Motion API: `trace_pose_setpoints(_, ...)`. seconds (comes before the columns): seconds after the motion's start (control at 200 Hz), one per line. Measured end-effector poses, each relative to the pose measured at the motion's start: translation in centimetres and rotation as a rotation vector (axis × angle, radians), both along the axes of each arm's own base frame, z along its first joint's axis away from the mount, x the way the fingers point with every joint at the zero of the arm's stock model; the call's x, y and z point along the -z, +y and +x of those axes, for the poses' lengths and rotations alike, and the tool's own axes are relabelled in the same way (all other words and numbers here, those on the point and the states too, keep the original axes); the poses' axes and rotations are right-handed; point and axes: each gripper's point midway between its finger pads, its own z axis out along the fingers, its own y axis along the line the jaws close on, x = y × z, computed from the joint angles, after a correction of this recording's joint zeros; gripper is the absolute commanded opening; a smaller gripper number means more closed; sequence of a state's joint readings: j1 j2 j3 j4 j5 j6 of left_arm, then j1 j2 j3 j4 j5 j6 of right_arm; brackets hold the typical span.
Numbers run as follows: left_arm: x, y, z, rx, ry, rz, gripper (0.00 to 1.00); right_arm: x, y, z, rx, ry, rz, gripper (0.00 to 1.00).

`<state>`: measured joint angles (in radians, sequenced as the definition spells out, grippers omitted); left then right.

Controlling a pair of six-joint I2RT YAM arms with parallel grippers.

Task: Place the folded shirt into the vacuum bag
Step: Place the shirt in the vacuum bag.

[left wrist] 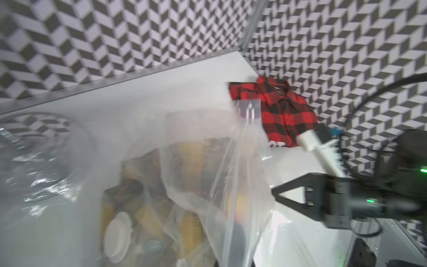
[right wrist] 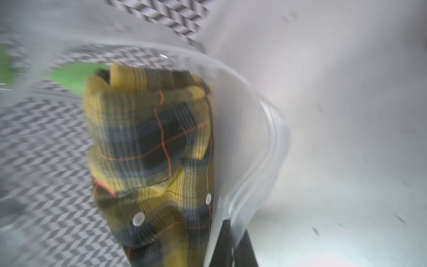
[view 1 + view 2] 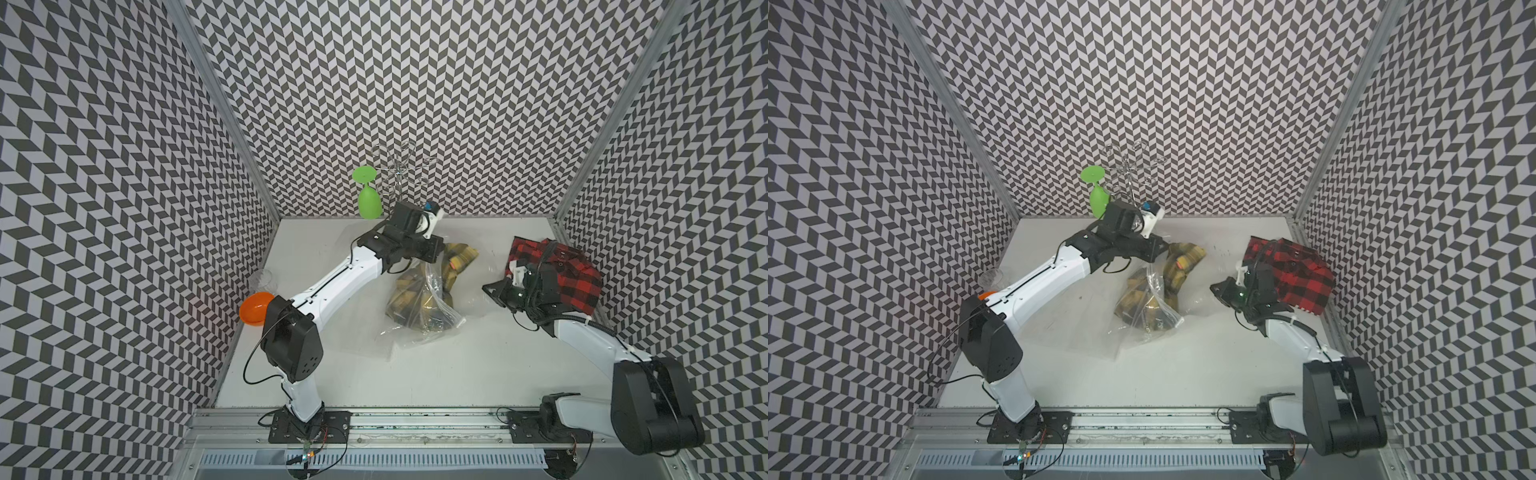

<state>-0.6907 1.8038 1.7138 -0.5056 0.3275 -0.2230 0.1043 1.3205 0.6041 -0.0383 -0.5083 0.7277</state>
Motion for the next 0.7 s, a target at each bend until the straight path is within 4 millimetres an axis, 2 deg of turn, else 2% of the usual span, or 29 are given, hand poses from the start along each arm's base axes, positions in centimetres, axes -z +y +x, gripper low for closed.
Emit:
trace_pose_setpoints(0.055,0.2,-2.0,-1.5,0.049,0.004,-0.001,0.01,2.0,-0.3,-0.9,0.005,0.065,-0.026,0.00)
trace_pose_setpoints(0.11,0.9,-3.0,-2.3,0.076,0.016,0.007,0.01,2.6,-0.4,-1.2,0.005,0.085,-0.041,0.05)
trace_pose_setpoints(0.145,1.4,-3.2,-2.3,0.080,0.025,0.014,0.01,2.6,-0.5,-1.2,0.004,0.082,-0.050,0.13)
trace_pose_setpoints(0.22,2.4,-3.1,-1.7,0.072,0.040,0.025,0.01,2.4,-0.7,-1.0,0.002,0.072,-0.065,0.37)
trace_pose_setpoints(0.3,3.0,-2.7,-1.3,0.065,0.058,0.028,0.01,1.9,-1.0,-0.6,0.004,0.061,-0.094,0.49)
trace_pose_setpoints(0.421,3.5,-2.4,-1.3,0.065,0.079,0.021,0.02,0.0,-2.2,-0.4,0.029,0.026,-0.171,0.57)
trace_pose_setpoints(0.526,3.6,-3.0,-2.0,0.085,0.085,0.017,0.02,-3.8,-2.5,-0.3,0.042,-0.076,-0.187,0.61)
trace_pose_setpoints(0.616,3.6,-3.4,-2.5,0.099,0.083,0.016,0.02,-6.1,-1.3,-0.5,0.013,-0.144,-0.106,0.63)
trace_pose_setpoints(0.701,3.3,-3.8,-2.9,0.109,0.079,0.014,0.02,-5.6,0.6,-0.8,-0.028,-0.128,-0.015,0.63)
